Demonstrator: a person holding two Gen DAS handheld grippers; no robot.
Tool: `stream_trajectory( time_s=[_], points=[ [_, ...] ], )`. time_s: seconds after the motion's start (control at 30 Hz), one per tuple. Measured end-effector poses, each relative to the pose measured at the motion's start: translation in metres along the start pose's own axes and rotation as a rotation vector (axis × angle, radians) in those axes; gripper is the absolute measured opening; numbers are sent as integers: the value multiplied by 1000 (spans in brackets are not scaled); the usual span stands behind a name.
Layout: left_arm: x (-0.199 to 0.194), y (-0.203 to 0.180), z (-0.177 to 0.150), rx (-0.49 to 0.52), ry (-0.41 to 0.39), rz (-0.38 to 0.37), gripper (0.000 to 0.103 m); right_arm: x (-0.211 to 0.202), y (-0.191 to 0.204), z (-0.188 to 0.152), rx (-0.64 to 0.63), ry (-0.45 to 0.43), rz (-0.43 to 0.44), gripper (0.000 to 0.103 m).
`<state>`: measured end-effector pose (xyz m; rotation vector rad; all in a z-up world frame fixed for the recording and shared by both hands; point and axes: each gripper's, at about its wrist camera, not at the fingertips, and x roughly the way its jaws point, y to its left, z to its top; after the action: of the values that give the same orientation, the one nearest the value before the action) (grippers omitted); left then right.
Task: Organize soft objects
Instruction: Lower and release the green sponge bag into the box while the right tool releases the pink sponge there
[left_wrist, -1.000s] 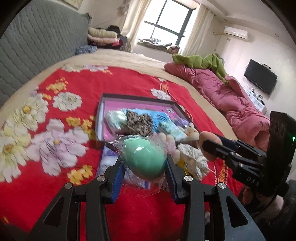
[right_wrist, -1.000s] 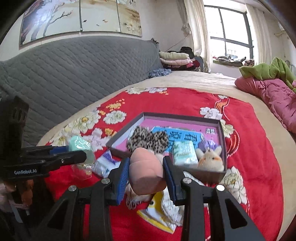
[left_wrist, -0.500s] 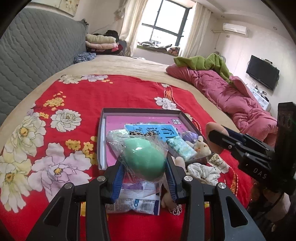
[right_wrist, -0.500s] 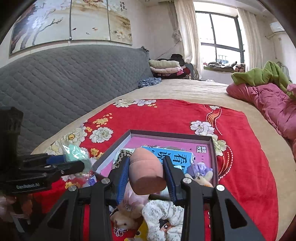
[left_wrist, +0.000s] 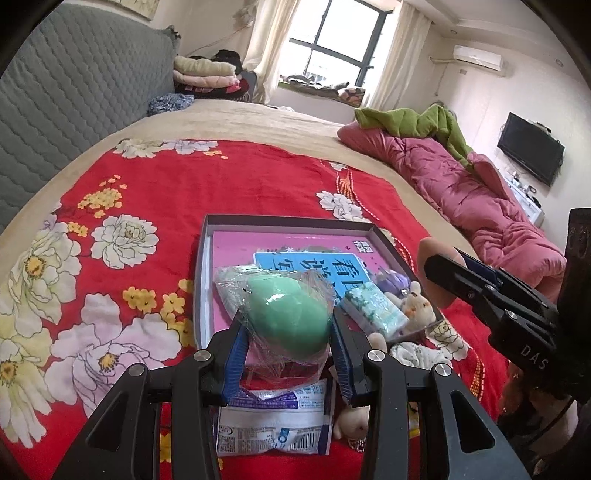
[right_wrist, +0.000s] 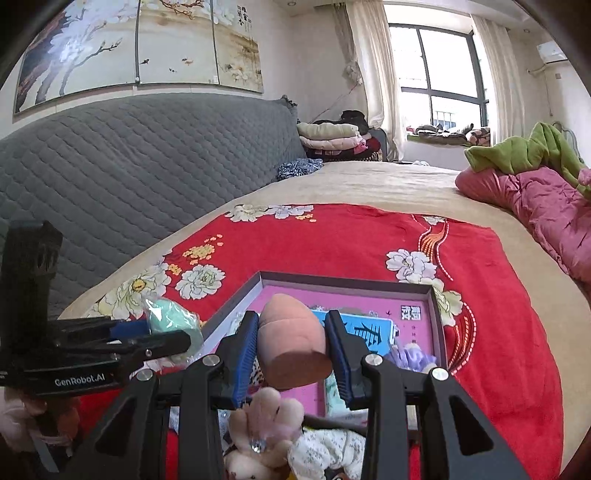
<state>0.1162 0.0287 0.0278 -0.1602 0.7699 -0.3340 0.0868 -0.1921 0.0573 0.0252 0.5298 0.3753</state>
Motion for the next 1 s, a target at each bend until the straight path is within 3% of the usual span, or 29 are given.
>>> stream_trajectory(
  time_s=[0.57,1.0],
  points=[
    [24,6,21,9,21,9,43,18,-2,23,-6,-1,-36,37],
    [43,18,29,-2,47,35,43,35,-14,11,3,48,-24,37]
  ],
)
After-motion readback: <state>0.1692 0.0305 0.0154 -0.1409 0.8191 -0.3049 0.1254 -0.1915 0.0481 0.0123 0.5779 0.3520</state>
